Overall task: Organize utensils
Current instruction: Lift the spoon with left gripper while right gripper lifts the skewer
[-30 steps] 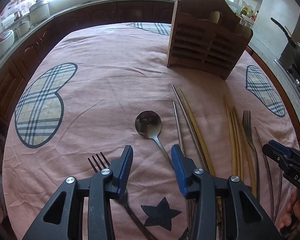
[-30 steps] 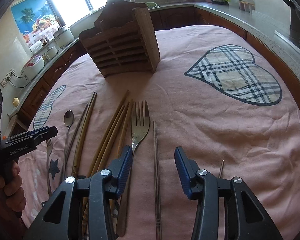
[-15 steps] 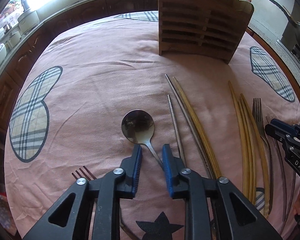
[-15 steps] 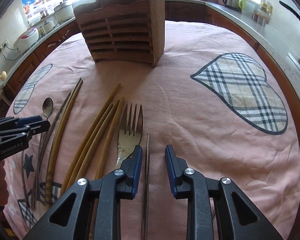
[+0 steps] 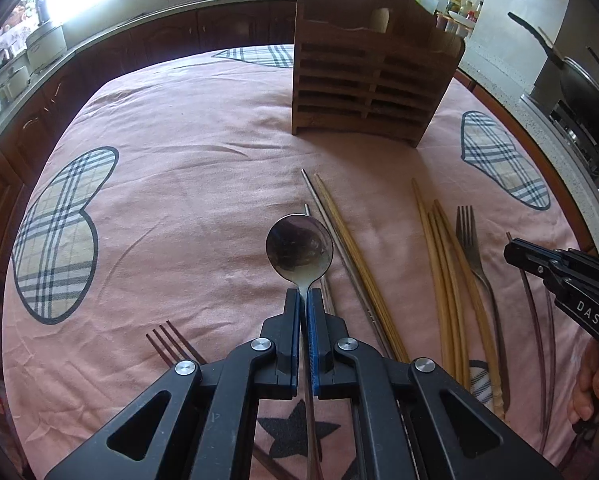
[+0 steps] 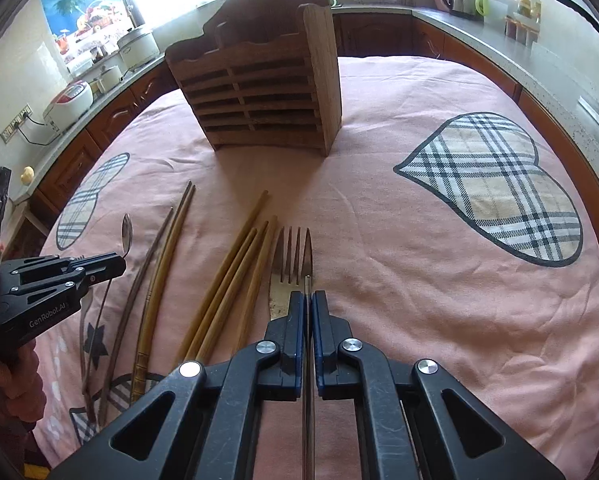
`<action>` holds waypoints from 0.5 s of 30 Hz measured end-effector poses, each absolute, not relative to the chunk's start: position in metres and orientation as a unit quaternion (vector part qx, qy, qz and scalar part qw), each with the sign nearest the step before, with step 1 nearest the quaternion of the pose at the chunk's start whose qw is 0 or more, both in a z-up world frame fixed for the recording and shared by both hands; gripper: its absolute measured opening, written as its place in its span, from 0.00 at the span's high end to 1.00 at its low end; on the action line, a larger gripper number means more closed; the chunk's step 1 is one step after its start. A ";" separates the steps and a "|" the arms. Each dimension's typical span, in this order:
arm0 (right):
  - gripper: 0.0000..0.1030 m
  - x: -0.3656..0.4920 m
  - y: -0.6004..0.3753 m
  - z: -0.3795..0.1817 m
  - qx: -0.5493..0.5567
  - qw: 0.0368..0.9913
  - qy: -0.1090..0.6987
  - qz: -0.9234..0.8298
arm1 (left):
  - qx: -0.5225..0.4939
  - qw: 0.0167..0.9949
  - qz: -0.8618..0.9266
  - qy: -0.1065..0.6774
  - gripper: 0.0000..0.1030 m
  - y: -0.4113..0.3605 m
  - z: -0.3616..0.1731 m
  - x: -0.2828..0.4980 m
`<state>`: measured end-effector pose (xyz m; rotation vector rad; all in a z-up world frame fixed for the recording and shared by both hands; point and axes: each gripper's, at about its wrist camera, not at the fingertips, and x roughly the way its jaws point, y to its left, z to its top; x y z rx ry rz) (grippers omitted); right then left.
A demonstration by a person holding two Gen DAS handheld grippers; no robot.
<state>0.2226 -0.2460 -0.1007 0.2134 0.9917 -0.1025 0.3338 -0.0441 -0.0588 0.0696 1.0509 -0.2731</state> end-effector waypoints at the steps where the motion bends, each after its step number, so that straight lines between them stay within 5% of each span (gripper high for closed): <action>1: 0.96 0.221 -0.245 -0.097 0.102 0.875 0.471 -0.049 | 0.028 0.858 -0.134 0.496 0.98 -0.040 -0.053 0.329; 15: 0.96 0.194 -0.226 -0.044 0.097 0.904 0.415 -0.041 | -0.026 0.895 -0.161 0.414 0.98 0.008 0.022 0.250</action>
